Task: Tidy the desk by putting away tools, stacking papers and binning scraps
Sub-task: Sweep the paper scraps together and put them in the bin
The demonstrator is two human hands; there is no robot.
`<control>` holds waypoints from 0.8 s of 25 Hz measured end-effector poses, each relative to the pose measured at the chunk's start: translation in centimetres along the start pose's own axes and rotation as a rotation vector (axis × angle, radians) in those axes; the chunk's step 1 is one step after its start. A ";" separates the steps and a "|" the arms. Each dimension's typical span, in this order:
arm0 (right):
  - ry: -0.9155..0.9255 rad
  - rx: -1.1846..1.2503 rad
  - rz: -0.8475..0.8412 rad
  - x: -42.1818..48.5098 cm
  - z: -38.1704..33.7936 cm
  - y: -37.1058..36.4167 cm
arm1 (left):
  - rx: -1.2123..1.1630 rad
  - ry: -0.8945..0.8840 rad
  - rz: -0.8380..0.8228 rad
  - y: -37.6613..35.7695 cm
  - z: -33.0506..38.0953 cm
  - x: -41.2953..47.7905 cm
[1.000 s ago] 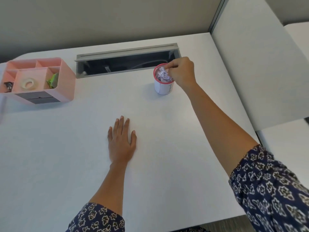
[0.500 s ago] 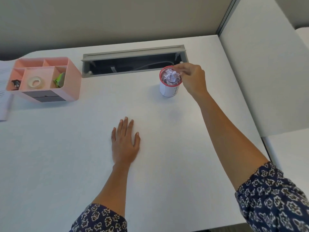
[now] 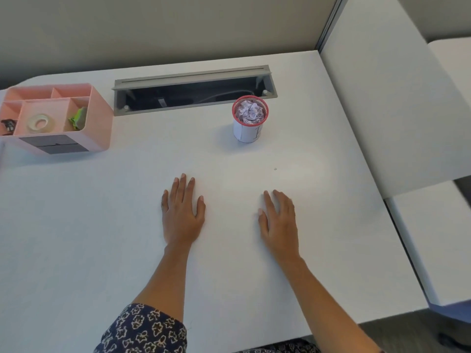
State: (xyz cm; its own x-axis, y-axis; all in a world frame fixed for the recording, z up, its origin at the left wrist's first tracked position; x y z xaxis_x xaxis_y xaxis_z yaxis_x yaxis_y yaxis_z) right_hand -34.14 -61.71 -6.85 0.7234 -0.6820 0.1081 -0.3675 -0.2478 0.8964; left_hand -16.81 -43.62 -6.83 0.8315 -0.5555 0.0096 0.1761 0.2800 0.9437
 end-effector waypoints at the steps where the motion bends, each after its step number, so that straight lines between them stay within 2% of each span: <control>1: 0.022 -0.059 0.001 -0.4 -0.2 -0.1 | 0.002 -0.001 -0.003 0.0 0.0 0.0; 8: 0.032 -0.231 -0.025 -0.3 -0.3 -0.6 | 0.034 -0.004 -0.018 -0.2 -0.2 0.1; 12: 0.035 -0.157 -0.021 0.1 -0.6 -0.2 | 0.030 -0.004 -0.025 -0.3 -0.1 0.0; 14: -0.108 0.138 -0.019 0.9 -0.9 0.8 | 0.027 -0.002 -0.024 -0.2 -0.1 0.0; 18: -0.684 1.079 -0.187 4.7 -2.3 2.7 | 0.020 -0.002 -0.015 -0.2 -0.1 0.0; 20: -0.806 1.336 -0.263 7.2 -3.4 3.6 | 0.014 -0.005 -0.008 -0.1 -0.1 0.0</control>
State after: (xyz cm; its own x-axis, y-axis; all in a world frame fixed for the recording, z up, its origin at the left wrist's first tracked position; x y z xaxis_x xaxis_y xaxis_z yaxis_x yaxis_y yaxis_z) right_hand -28.25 -65.12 -1.40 0.5198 -0.5877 -0.6200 -0.8300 -0.5193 -0.2036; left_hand -16.77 -43.62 -6.94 0.8275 -0.5614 0.0039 0.1749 0.2644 0.9484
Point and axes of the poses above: each hand's wrist, its own x-axis towards the middle knuckle, its own y-axis out of the back of the hand, z = x × y, the point moved 4 cm from there along x, towards the middle knuckle, and after that the axes turned 5 degrees about -y, right-handed, at the moved point
